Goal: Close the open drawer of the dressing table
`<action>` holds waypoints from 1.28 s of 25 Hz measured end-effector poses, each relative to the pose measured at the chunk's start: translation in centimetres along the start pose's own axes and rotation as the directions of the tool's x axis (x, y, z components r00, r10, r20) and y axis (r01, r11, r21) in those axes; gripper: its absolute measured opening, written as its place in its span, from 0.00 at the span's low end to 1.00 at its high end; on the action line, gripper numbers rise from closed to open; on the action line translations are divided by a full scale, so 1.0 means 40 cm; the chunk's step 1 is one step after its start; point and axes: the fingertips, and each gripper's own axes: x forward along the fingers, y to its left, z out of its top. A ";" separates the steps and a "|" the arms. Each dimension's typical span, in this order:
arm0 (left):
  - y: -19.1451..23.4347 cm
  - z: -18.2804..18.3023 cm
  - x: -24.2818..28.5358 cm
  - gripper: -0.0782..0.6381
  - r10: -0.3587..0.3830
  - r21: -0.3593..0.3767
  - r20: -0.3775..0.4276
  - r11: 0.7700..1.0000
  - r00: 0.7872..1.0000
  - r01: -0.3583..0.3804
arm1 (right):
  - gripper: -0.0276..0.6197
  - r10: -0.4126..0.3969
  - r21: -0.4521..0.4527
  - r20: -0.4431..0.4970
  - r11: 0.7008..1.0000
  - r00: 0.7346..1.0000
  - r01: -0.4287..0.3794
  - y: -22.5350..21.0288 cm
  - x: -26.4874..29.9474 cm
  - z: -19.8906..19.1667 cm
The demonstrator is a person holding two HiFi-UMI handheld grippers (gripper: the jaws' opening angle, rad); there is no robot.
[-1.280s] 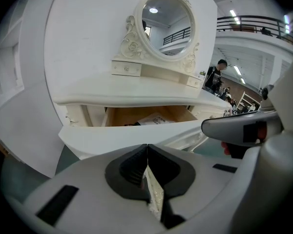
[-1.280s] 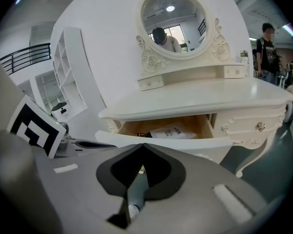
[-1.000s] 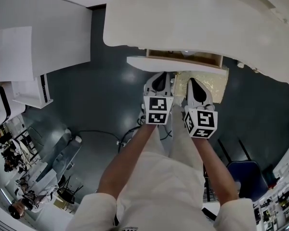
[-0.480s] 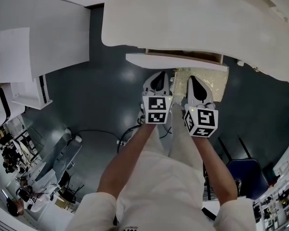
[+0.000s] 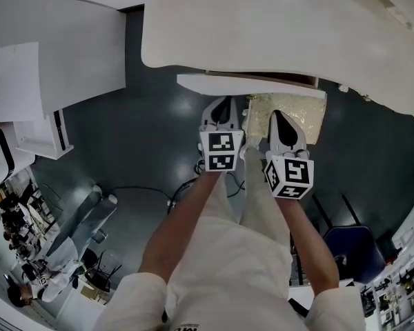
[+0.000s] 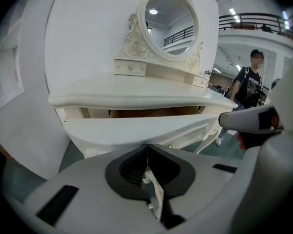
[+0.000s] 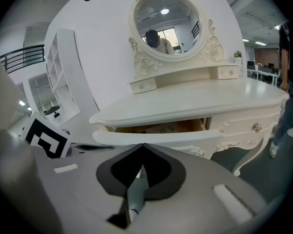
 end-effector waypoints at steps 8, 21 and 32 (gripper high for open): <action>0.000 0.016 0.020 0.12 -0.007 0.007 0.011 1.000 1.000 0.007 | 0.04 0.005 0.012 0.005 1.000 1.000 -0.005 -0.009 0.017 0.017; 0.046 0.049 0.054 0.12 0.007 0.033 0.036 0.999 0.999 -0.008 | 0.04 -0.001 0.012 0.015 1.000 1.000 0.001 0.014 0.036 0.033; 0.051 0.073 0.079 0.12 -0.032 0.044 0.057 0.999 0.998 0.029 | 0.04 -0.022 0.024 0.017 0.999 1.000 0.022 0.007 0.056 0.034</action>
